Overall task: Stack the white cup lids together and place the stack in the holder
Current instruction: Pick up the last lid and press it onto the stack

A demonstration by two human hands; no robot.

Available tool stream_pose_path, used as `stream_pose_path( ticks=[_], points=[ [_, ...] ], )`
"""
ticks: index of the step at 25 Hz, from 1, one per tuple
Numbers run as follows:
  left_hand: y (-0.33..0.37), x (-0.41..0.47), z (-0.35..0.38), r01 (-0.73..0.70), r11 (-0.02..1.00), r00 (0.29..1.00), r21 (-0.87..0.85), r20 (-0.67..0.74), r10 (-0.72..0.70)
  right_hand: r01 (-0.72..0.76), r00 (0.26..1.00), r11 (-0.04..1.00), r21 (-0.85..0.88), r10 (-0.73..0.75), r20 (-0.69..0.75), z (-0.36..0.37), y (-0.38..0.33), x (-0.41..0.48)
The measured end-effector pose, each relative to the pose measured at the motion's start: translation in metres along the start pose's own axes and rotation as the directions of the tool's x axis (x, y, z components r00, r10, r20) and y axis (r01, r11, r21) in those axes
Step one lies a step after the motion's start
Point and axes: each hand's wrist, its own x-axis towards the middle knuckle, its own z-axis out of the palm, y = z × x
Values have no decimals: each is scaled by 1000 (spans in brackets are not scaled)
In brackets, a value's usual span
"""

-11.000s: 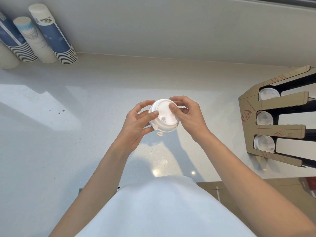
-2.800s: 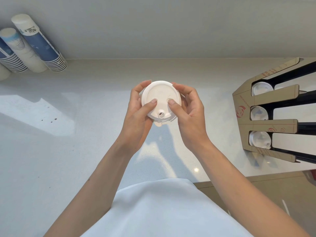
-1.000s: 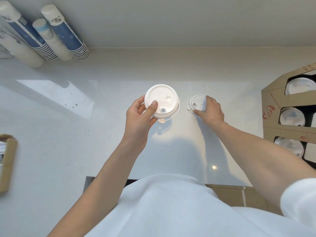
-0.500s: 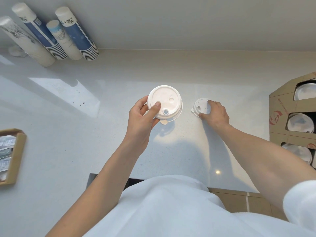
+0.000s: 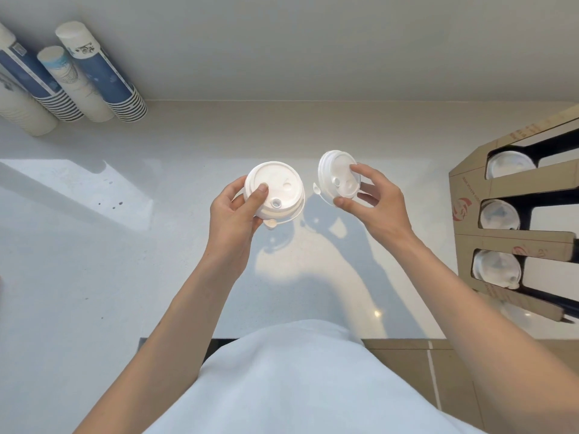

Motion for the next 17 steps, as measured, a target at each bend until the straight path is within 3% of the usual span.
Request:
stream_pose_path(
  ticks=[6, 17],
  points=[
    [15, -2, 10, -47, 999, 992, -12, 114, 48, 143, 982, 988, 53, -148, 115, -10, -57, -22],
    [41, -21, 5, -98, 993, 926, -73, 357, 118, 300, 933, 944, -133, -262, 247, 3, -107, -51]
  ],
)
